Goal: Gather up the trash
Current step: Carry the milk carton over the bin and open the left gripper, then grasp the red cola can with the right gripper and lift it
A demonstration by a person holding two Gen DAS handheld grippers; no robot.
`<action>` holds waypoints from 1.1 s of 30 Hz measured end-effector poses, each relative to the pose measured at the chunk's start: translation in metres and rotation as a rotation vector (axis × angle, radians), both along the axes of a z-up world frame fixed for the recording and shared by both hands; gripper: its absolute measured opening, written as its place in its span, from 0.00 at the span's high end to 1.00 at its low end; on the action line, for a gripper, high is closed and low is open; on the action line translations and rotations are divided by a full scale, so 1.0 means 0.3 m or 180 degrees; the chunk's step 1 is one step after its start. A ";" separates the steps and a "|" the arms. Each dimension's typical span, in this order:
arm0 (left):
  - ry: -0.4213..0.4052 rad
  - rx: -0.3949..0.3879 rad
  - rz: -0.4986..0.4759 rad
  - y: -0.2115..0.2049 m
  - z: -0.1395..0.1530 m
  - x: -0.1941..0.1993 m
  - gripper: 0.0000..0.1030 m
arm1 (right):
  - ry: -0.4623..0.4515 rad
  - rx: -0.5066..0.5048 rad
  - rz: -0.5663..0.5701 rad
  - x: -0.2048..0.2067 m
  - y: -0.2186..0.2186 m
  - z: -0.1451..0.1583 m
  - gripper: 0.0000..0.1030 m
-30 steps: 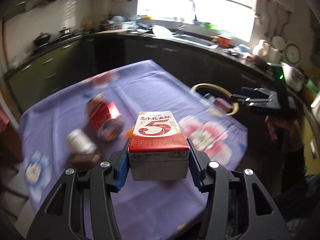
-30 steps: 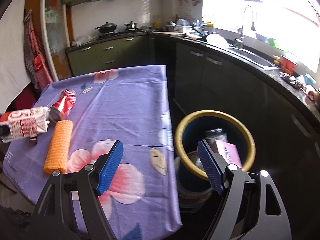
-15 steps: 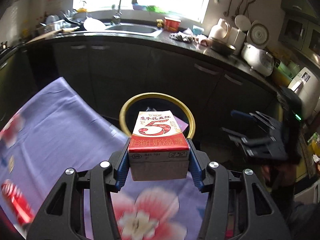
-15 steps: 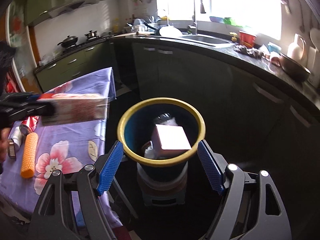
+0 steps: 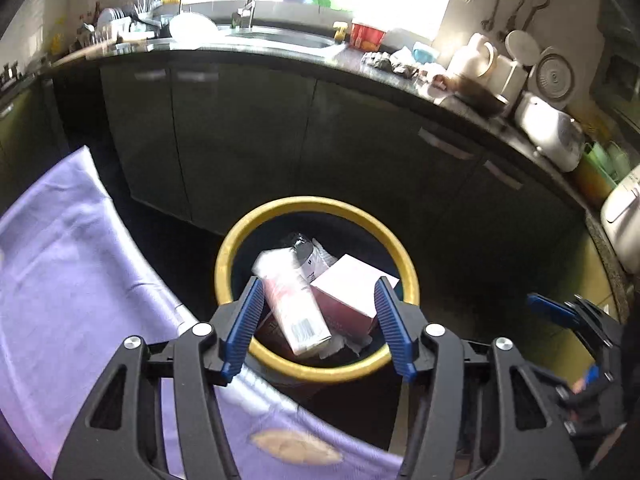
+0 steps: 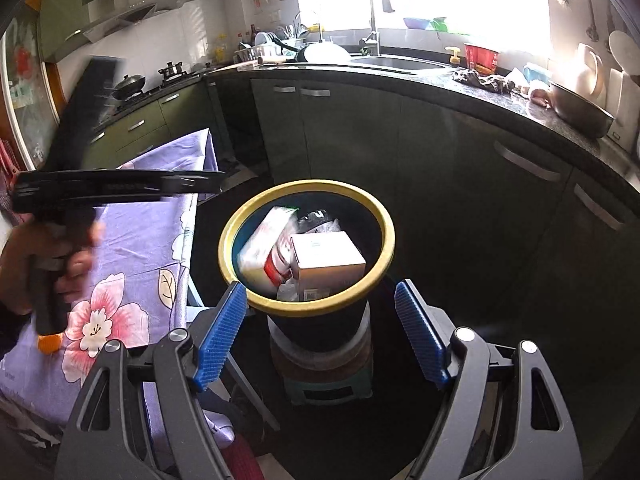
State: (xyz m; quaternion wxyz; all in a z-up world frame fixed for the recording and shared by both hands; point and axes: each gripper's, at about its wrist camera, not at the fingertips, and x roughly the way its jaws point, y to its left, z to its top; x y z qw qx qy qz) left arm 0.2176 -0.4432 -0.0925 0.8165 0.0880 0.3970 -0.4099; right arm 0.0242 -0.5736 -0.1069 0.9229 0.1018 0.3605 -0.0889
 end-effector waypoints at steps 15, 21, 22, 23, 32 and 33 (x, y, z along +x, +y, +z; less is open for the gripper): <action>-0.0313 -0.0550 0.0656 0.713 0.239 -0.333 0.27 | 0.0035 -0.0042 0.0734 0.184 0.304 0.046 0.26; -0.0517 -0.0376 0.1299 1.022 0.216 -0.420 0.22 | 0.0186 0.0006 0.1295 0.364 0.560 0.078 0.26; -0.0536 -0.0321 0.1410 1.075 0.206 -0.435 0.21 | 0.0211 0.0032 0.1409 0.394 0.608 0.086 0.26; -0.0542 -0.0299 0.1487 1.118 0.197 -0.443 0.21 | 0.0255 0.0088 0.1559 0.433 0.673 0.095 0.26; -0.0503 -0.0262 0.1887 1.331 0.127 -0.488 0.21 | 0.0967 0.0490 0.2487 0.780 1.216 0.132 0.18; -0.0499 -0.0265 0.1888 1.334 0.122 -0.485 0.21 | 0.1082 0.0480 0.2550 0.816 1.276 0.121 0.18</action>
